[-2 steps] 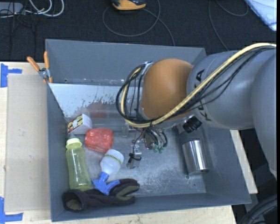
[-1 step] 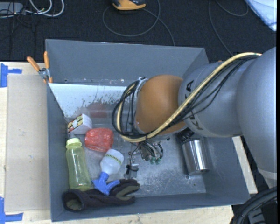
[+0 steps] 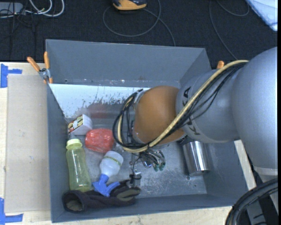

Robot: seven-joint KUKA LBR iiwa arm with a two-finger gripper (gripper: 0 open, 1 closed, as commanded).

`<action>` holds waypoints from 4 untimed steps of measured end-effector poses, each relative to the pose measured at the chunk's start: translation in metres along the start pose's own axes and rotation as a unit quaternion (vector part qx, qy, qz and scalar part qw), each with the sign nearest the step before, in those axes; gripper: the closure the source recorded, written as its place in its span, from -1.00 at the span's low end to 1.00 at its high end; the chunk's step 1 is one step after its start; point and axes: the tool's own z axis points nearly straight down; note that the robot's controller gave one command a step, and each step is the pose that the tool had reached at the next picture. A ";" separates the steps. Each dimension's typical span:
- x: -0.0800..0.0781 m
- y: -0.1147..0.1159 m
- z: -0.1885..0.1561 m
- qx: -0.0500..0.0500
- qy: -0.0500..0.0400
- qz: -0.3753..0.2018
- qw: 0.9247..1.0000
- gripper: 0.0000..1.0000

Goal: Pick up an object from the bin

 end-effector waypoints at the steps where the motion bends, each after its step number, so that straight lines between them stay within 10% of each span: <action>1: 0.002 0.002 0.019 0.000 -0.003 -0.094 0.996 -1.00; 2: 0.002 0.003 0.022 0.000 -0.002 -0.095 0.995 -1.00; 4: 0.008 0.015 -0.020 0.002 -0.007 -0.274 0.962 -1.00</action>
Offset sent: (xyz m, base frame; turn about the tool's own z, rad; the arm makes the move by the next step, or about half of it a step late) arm -0.0047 0.0225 -0.0219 -0.5569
